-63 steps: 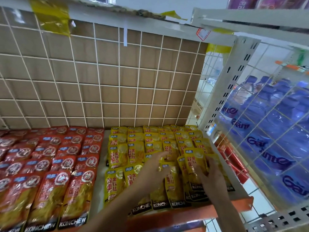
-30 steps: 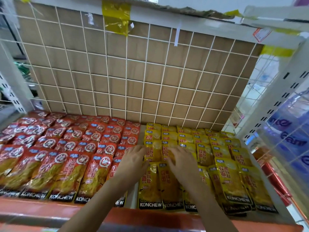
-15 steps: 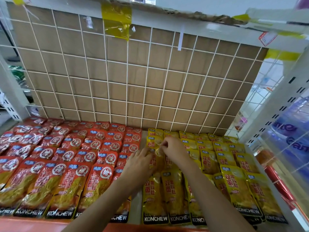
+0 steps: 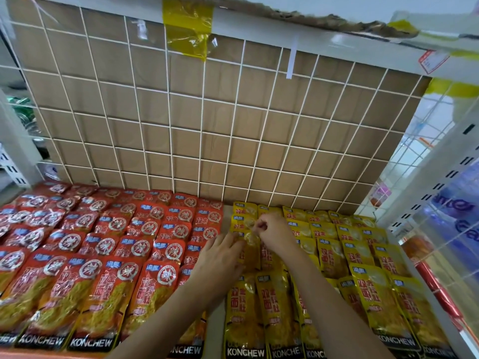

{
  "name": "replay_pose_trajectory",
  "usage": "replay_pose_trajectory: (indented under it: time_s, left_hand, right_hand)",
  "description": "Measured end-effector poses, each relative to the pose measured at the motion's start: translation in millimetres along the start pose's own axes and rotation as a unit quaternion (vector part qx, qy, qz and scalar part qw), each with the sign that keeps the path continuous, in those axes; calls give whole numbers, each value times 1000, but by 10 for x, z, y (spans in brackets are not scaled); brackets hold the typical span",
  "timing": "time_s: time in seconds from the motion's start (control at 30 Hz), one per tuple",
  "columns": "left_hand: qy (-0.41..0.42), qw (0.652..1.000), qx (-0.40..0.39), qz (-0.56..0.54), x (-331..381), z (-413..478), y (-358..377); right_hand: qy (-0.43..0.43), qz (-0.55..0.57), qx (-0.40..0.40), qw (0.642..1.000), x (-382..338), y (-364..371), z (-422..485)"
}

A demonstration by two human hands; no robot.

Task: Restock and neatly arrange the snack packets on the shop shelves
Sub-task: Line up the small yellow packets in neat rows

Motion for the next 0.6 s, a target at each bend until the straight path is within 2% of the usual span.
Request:
replay_pose_trajectory:
  time_s: [0.33, 0.53, 0.6]
  left_hand:
    - [5, 1000, 14, -8, 14, 21, 5]
    - [6, 995, 71, -68, 29, -51, -167]
    - [9, 996, 56, -73, 48, -98, -206]
  right_hand:
    - [-4, -10, 38, 999, 34, -14, -28]
    - [-37, 9, 95, 995, 58, -201, -243]
    - [-49, 10, 98, 994, 101, -257, -379]
Point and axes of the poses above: each hand's wrist, its own z-axis towards the middle knuckle, its own y-axis out of the palm, x = y × z, the point moved 6 cm from there along z, towards the middle knuckle, and after that the axes turned 9 degrees about x, right-handed, at the moved point
